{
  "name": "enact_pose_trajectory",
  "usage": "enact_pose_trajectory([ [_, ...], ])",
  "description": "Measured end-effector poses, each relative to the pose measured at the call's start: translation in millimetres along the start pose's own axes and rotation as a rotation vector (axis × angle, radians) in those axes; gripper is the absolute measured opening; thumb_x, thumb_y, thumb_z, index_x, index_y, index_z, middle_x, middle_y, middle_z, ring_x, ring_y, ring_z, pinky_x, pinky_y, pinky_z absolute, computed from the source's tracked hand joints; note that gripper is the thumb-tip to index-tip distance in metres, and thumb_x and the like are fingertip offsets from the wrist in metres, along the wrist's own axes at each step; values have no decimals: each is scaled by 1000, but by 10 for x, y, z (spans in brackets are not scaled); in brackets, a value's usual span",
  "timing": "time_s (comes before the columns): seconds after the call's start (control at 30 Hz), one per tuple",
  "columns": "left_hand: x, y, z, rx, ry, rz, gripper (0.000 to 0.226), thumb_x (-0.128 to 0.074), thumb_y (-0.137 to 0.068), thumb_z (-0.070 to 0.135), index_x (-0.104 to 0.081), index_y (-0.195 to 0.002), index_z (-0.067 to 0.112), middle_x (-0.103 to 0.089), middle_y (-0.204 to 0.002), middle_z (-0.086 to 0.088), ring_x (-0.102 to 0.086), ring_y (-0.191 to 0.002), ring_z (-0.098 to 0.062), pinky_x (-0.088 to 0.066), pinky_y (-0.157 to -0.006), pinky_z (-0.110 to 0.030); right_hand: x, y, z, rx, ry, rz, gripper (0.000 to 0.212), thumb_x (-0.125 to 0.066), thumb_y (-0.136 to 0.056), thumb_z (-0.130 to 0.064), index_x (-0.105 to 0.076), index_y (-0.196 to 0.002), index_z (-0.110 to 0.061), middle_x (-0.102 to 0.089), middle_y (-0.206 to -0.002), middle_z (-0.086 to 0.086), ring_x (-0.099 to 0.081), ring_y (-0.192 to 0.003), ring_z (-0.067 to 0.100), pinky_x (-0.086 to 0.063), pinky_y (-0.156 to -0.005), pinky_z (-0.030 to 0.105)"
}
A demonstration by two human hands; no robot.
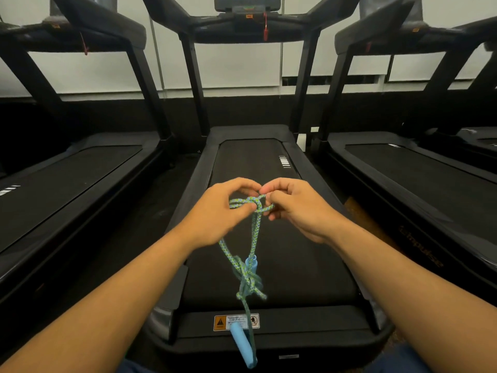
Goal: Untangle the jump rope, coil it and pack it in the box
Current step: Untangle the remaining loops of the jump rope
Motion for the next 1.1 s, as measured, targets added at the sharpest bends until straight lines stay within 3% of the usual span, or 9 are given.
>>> enact_pose_trajectory([
  [0.13, 7, -20, 24, 102, 84, 104, 2, -70, -93, 17, -69, -92, 16, -68, -87, 6, -58, -60, -9, -54, -49, -31, -36, -21, -3, 4, -81, 0, 25, -42, -97, 9, -60, -103, -7, -54, -71, 6, -56, -61, 17, -52, -65, 32],
  [0.27, -16, -38, 22, 255, 286, 276, 15, -68, -89, 12, -58, -79, 7, -58, -80, -7, -50, -60, -15, -49, -46, -29, -89, -21, 15, -11, -26, -55, 22, -50, -98, 5, -65, -115, 2, -53, -79, 11, -50, -60, 13, -52, -62, 30],
  [0.43, -28, -60, 6, 539, 656, 412, 8, -59, -89, 11, -59, -82, 10, -51, -85, -13, -46, -52, -19, -39, -42, -27, -54, -11, 52, -88, 52, -143, 19, -59, -99, -3, -70, -112, 5, -53, -79, 17, -50, -57, 13, -50, -60, 27],
  [0.57, -47, -58, -13, 568, 627, 469, 12, -60, -88, 14, -63, -78, 10, -61, -81, -13, -55, -70, -29, -39, -43, -26, -34, 2, 104, -167, 70, -201, 19, -63, -97, -4, -69, -112, 5, -56, -65, 3, -52, -56, 11, -50, -60, 26],
  [0.7, -29, -49, 51, 669, 715, 499, 27, -59, -90, 28, -60, -69, 11, -67, -65, -6, -53, -50, -21, -36, -44, -25, -9, 0, 110, -167, 161, -218, 20, -65, -98, -10, -72, -112, 2, -61, -81, 10, -53, -58, 6, -48, -58, 21],
  [0.77, -29, -43, 66, 706, 787, 459, 34, -58, -92, 36, -58, -67, 14, -67, -66, -6, -53, -48, -18, -34, -44, -24, 12, -3, 123, -143, 210, -234, 18, -66, -98, -13, -75, -109, -1, -64, -84, 10, -54, -60, 6, -48, -61, 22],
  [0.93, -7, -57, 58, 526, 655, 290, 37, -63, -90, 43, -62, -68, 14, -68, -70, -6, -55, -69, -23, -33, -48, -28, 31, 32, 146, -117, 206, -262, 16, -64, -98, -10, -76, -109, -8, -68, -81, 1, -55, -72, 9, -46, -67, 20],
  [1.1, -29, -30, 37, 290, 507, 200, 51, -76, -71, 55, -61, -72, 6, -53, -68, -8, -40, -67, -27, -28, -51, -34, 24, 97, 76, -142, 198, -407, 22, -59, -100, -5, -71, -116, -13, -68, -78, -15, -57, -72, -1, -43, -71, 22],
])
Point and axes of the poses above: each hand's wrist, its own y-axis away from the middle knuckle, its own x-axis out of the back of the hand, z = x × y, the point moved 2 cm from there along -y, towards the middle knuckle
